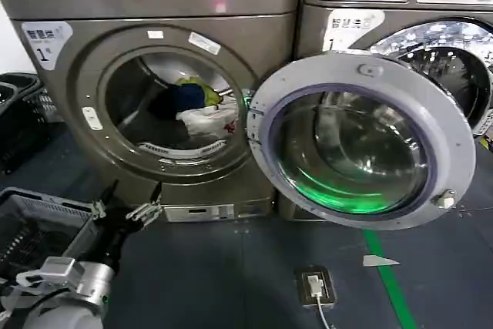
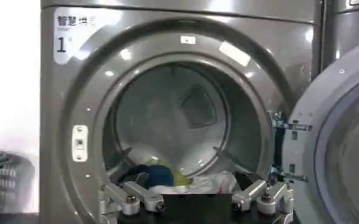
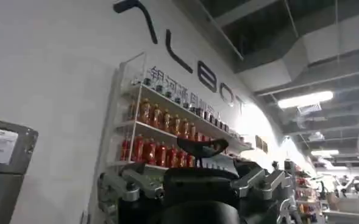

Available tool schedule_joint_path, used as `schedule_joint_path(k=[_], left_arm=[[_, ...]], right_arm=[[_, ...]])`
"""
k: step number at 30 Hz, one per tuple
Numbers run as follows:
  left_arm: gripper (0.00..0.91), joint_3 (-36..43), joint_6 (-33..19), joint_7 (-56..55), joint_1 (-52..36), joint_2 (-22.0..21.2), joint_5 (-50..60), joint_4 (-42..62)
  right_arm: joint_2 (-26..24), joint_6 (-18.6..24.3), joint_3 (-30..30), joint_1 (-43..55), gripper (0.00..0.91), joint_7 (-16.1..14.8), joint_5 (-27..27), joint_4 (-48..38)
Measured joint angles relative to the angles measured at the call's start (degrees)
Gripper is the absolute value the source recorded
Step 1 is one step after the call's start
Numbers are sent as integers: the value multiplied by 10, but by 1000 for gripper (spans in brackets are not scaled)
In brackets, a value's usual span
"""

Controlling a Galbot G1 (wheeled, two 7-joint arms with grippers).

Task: Grasp the clothes from the dryer.

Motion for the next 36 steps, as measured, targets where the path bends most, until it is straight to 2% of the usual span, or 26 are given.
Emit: schedule_joint_path(k=[12, 36], left_arm=[[907, 1, -2, 1, -11, -1, 1, 8], [907, -8, -2, 1, -6, 5, -4, -1]], right_arm=[[-5, 14, 0, -1, 907, 0, 0, -2], [2, 10, -6, -2, 907, 0, 5, 14]])
